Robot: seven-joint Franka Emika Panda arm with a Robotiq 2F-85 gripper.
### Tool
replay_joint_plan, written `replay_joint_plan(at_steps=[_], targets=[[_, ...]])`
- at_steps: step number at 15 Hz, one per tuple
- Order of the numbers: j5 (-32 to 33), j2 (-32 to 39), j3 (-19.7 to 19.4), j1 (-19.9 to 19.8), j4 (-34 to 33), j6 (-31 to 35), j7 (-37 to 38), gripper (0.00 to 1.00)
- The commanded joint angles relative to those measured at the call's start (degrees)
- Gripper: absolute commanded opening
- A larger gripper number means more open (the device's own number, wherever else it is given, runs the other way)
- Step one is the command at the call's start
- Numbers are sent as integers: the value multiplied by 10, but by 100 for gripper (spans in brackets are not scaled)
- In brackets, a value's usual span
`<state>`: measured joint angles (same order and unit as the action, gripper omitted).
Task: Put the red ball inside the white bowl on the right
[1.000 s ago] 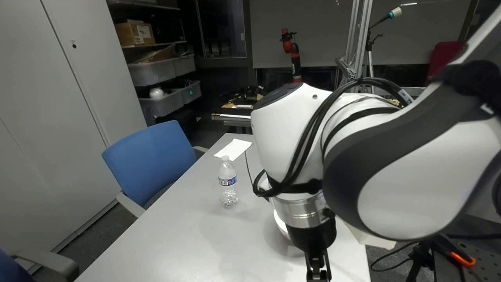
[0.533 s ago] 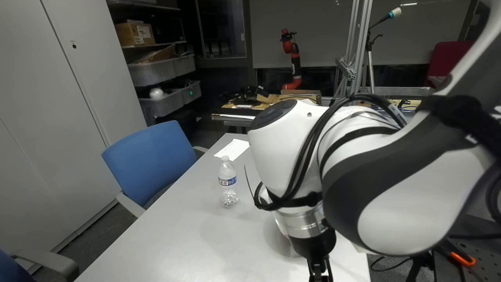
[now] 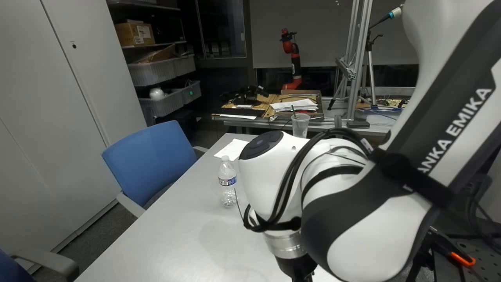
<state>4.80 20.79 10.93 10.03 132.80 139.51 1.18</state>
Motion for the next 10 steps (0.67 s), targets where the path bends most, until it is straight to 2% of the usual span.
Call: replay_joint_plan(at_steps=[1, 10], targets=[[-4, 56, -5, 10, -37, 29, -4, 100], [-6, 141, -4, 38, -93, 19, 9, 100]])
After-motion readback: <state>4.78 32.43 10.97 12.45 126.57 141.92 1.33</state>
